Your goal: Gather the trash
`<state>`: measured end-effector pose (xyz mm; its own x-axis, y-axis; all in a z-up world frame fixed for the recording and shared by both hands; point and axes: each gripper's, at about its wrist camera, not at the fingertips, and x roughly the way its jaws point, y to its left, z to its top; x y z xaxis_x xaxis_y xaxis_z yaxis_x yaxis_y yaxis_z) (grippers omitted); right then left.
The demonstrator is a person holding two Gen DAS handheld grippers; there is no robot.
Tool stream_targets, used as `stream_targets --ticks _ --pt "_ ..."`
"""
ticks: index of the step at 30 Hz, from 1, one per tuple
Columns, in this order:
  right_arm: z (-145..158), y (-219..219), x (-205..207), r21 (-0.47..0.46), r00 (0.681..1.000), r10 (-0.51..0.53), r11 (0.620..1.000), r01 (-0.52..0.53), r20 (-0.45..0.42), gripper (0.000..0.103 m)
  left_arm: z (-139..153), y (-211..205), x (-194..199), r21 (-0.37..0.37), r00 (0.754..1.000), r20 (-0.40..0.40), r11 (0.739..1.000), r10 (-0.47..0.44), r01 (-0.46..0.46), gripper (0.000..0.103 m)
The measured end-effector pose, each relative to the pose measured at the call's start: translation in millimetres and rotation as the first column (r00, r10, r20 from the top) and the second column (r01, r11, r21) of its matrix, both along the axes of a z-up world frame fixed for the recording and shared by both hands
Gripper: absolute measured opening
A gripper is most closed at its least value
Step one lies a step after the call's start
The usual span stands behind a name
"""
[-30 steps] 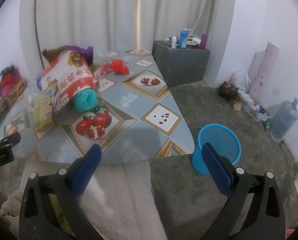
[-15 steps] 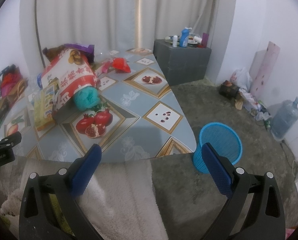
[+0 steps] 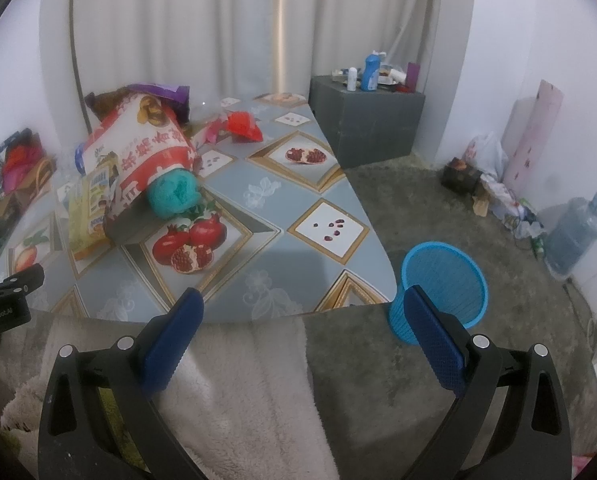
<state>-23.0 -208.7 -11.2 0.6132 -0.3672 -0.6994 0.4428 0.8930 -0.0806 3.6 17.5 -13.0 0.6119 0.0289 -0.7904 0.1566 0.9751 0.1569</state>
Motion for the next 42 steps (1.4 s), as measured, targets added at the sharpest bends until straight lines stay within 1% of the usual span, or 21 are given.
stream_targets --ticks 7,11,13,15,17,20,21,25,28,29,30,32,35,39,40,42 --pt "0 1 0 0.002 1.0 0.003 1.0 -0.003 0.008 0.095 -1 1 6 0.023 1.0 0.012 1.0 0.006 -0.007 0.097" --pt "1 3 7 0.002 0.998 0.033 0.999 -0.033 0.059 0.095 3 9 20 0.029 0.999 0.026 0.999 0.028 -0.029 0.097" --pt "3 6 13 -0.008 0.995 0.057 0.998 -0.056 0.086 0.095 3 14 28 0.02 1.0 0.014 1.0 0.014 -0.014 0.097" --pt "4 9 22 -0.009 0.988 0.101 0.995 -0.101 0.113 0.095 3 18 37 -0.004 1.0 0.015 1.0 -0.018 0.018 0.097" --pt "5 10 33 0.022 0.978 0.163 0.986 -0.167 0.128 0.095 4 22 43 -0.044 0.998 0.035 0.997 -0.061 0.063 0.097" --pt "6 14 47 0.023 0.969 0.2 0.978 -0.206 0.148 0.095 7 28 48 -0.136 0.989 0.096 0.982 -0.117 0.129 0.097" --pt "5 15 53 0.023 0.965 0.217 0.975 -0.223 0.15 0.095 7 29 50 -0.151 0.986 0.112 0.978 -0.127 0.143 0.097" --pt "1 18 75 0.011 0.946 0.283 0.957 -0.289 0.158 0.095 9 20 63 -0.152 0.976 0.138 0.97 -0.168 0.188 0.097" --pt "-2 17 94 0.012 0.933 0.332 0.941 -0.337 0.136 0.095 8 16 76 -0.197 0.974 0.122 0.957 -0.192 0.213 0.097" --pt "-3 17 99 0.011 0.929 0.348 0.936 -0.352 0.126 0.093 7 16 78 -0.196 0.973 0.124 0.957 -0.193 0.215 0.097" --pt "-3 17 101 0.01 0.925 0.362 0.931 -0.366 0.119 0.09 5 13 83 -0.179 0.973 0.129 0.96 -0.193 0.214 0.097" --pt "-3 16 107 0.01 0.915 0.388 0.92 -0.391 0.11 0.088 3 12 85 -0.174 0.972 0.126 0.96 -0.199 0.219 0.097" --pt "0 11 116 0.025 0.9 0.417 0.906 -0.423 0.127 0.088 1 16 89 -0.191 0.966 0.142 0.952 -0.215 0.24 0.097" --pt "4 8 129 0.024 0.877 0.461 0.884 -0.468 0.137 0.08 -2 18 92 -0.202 0.953 0.154 0.936 -0.26 0.288 0.086" --pt "6 7 133 0.034 0.868 0.475 0.875 -0.484 0.143 0.079 -4 19 93 -0.213 0.951 0.151 0.93 -0.272 0.299 0.082" --pt "7 4 141 0.065 0.85 0.501 0.854 -0.516 0.163 0.077 -7 21 97 -0.246 0.946 0.13 0.915 -0.296 0.32 0.079"
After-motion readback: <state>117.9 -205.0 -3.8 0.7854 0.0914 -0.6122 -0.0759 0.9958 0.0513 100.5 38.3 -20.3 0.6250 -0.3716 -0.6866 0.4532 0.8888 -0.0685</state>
